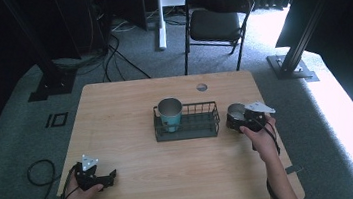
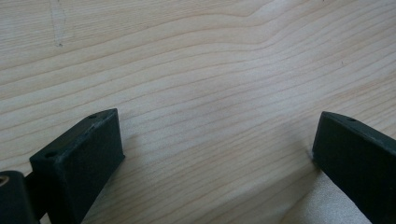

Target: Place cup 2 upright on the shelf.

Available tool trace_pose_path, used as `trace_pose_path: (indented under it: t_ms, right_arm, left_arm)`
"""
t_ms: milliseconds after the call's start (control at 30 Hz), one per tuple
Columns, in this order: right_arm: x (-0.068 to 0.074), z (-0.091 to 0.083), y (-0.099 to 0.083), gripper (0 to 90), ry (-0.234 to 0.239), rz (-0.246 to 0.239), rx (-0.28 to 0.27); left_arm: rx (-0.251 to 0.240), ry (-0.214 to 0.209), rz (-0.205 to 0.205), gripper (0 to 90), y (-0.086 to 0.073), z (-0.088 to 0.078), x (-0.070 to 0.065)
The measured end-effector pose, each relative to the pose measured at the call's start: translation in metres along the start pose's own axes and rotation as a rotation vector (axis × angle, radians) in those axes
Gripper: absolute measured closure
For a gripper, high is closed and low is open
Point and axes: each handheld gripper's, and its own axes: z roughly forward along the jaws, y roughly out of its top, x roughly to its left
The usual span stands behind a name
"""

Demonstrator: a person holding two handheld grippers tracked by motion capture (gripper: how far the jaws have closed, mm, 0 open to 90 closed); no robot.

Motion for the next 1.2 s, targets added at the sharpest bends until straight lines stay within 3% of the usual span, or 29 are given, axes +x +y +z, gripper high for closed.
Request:
trace_pose_path:
  t_ms: [567, 933, 1200]
  right_arm:
    - [-0.006, -0.019, 0.026, 13.3, -0.003, -0.006, -0.033]
    - [0.001, -0.025, 0.041, 13.3, 0.02, -0.009, -0.05]
    - [0.012, -0.032, 0.064, 13.3, 0.034, -0.042, -0.079]
  left_arm:
    - [0.002, -0.003, 0.005, 2.5, 0.001, 0.001, 0.0]
    - [0.002, -0.003, 0.004, 2.5, 0.001, 0.001, 0.0]
    - [0.002, -0.003, 0.006, 2.5, 0.001, 0.001, 0.0]
